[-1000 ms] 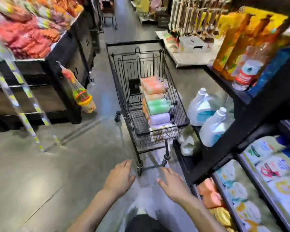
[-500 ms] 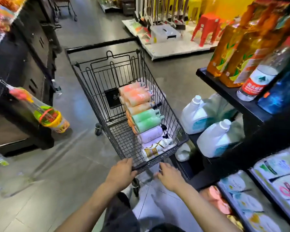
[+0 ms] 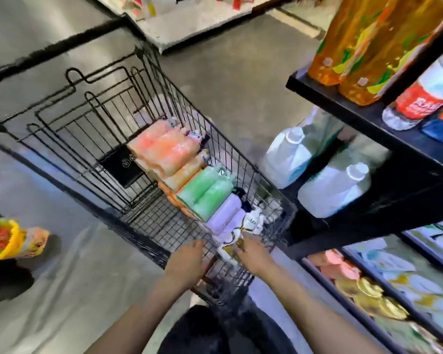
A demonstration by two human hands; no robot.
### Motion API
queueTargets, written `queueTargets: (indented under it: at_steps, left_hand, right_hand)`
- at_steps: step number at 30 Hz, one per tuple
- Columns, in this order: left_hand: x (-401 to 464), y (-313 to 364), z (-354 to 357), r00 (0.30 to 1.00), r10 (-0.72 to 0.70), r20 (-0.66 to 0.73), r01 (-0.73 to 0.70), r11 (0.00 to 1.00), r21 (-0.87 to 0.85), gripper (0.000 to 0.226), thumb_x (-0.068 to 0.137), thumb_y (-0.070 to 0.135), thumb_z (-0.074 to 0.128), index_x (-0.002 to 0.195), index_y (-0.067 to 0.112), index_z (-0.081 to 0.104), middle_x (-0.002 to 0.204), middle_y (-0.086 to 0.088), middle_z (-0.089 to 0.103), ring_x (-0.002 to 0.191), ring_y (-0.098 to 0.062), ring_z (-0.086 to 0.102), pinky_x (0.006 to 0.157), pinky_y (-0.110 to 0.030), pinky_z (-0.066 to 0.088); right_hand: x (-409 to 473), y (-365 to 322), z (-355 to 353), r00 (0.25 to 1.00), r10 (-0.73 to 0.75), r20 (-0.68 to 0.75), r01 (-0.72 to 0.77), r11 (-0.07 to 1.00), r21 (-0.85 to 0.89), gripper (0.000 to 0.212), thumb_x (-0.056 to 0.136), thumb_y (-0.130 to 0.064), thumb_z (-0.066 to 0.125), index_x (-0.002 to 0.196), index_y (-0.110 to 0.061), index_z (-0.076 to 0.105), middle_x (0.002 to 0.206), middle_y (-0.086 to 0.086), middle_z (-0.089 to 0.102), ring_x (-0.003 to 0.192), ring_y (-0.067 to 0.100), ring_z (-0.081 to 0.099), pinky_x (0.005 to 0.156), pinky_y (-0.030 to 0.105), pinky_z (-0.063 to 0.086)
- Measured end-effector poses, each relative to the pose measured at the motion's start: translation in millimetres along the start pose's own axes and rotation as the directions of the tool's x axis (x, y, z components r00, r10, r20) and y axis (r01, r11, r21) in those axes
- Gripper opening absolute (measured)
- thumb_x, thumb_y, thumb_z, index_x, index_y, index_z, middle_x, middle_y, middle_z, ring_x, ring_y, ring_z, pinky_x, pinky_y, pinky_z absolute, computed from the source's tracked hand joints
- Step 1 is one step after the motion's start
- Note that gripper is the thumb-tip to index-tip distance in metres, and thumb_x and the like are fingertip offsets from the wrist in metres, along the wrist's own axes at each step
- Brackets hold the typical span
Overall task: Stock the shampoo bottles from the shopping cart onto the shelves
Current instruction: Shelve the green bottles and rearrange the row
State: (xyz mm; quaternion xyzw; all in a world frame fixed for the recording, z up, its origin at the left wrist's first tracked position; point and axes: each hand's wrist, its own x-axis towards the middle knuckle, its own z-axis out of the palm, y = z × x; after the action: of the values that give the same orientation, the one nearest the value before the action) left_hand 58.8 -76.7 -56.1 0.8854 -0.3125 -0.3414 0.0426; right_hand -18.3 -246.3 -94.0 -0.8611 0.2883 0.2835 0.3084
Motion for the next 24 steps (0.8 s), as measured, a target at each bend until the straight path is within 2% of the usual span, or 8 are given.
queueTargets:
  at_steps: [3,6,8,10,12,16,19,24]
  left_hand:
    - [24.1,-9.5,6.7,0.999,0.029,0.014,-0.029,1.0,0.012,0.058,0.096,0.036,0.042,0.145,0.01,0.028,0.14,-0.011,0.044,0.129,-0.028,0.041,0.104,-0.036,0.035]
    - [51.3,-18.1,17.9,0.998,0.012,0.057,-0.013,1.0,0.018,0.062,0.096,0.042,0.041,0.147,0.011,0.026,0.143,-0.008,0.042,0.13,-0.027,0.041,0.103,-0.038,0.039]
    - [70.7,-23.6,26.1,0.997,0.007,0.083,-0.008,1.0,0.017,0.058,0.095,0.045,0.041,0.143,0.013,0.03,0.14,-0.007,0.044,0.128,-0.025,0.044,0.099,-0.039,0.042]
    - [85.1,-27.7,34.8,0.995,0.024,0.096,-0.021,0.999,-0.031,0.052,0.095,0.045,0.042,0.138,0.017,0.035,0.136,-0.004,0.047,0.126,-0.023,0.046,0.097,-0.039,0.043]
    - [95.0,-29.1,43.5,0.992,0.021,0.126,-0.007,0.993,-0.114,0.053,0.094,0.042,0.045,0.14,0.017,0.035,0.137,-0.004,0.048,0.125,-0.023,0.047,0.098,-0.038,0.043]
    - [100.1,-26.2,51.3,0.985,-0.005,0.173,0.05,0.964,-0.259,0.049,0.094,0.034,0.05,0.138,0.018,0.04,0.131,-0.004,0.056,0.118,-0.022,0.054,0.094,-0.031,0.044]
    - [96.3,-22.6,52.4,0.981,0.007,0.196,0.062,0.937,-0.343,0.043,0.094,0.029,0.051,0.134,0.017,0.045,0.126,-0.004,0.058,0.109,-0.02,0.056,0.089,-0.027,0.044]
    - [94.0,-15.5,49.6,0.984,-0.016,0.177,0.101,0.87,-0.482,0.059,0.093,0.034,0.054,0.144,0.014,0.032,0.143,-0.003,0.044,0.13,-0.017,0.043,0.099,-0.021,0.033]
  right_hand:
    - [37.1,-7.0,13.3,0.99,0.14,-0.003,-0.138,0.976,0.167,0.07,0.099,-0.034,0.045,0.152,-0.008,0.007,0.157,0.017,0.019,0.143,0.033,0.023,0.111,0.038,0.029]
    - [79.7,-4.5,21.8,0.948,0.317,-0.015,-0.289,0.882,0.372,0.072,0.1,-0.03,0.045,0.151,-0.002,0.002,0.156,0.018,0.021,0.139,0.032,0.031,0.105,0.034,0.035]
    - [107.8,2.9,28.4,0.892,0.45,-0.037,-0.359,0.758,0.544,0.066,0.095,-0.028,0.052,0.147,-0.003,0.019,0.144,0.022,0.038,0.123,0.035,0.048,0.091,0.035,0.045]
    - [132.5,12.0,34.7,0.839,0.542,-0.038,-0.39,0.649,0.654,0.054,0.09,-0.031,0.058,0.132,-0.004,0.035,0.13,0.024,0.05,0.108,0.037,0.057,0.087,0.042,0.05]
    - [149.5,19.2,38.4,0.803,0.596,-0.002,-0.434,0.588,0.683,0.061,0.092,-0.033,0.059,0.135,-0.001,0.03,0.132,0.026,0.048,0.115,0.041,0.053,0.092,0.042,0.045]
    - [170.8,29.2,38.5,0.737,0.675,0.008,-0.524,0.565,0.637,0.069,0.091,-0.037,0.061,0.136,0.004,0.028,0.139,0.027,0.041,0.125,0.041,0.045,0.095,0.04,0.042]
    - [175.6,34.5,37.8,0.758,0.652,-0.01,-0.512,0.605,0.61,0.064,0.087,-0.038,0.065,0.125,0.006,0.041,0.126,0.025,0.054,0.113,0.037,0.056,0.087,0.038,0.047]
    - [145.5,19.3,36.8,0.793,0.588,-0.16,-0.386,0.688,0.614,0.05,0.083,-0.033,0.067,0.112,-0.002,0.04,0.112,0.018,0.06,0.093,0.034,0.063,0.077,0.043,0.054]
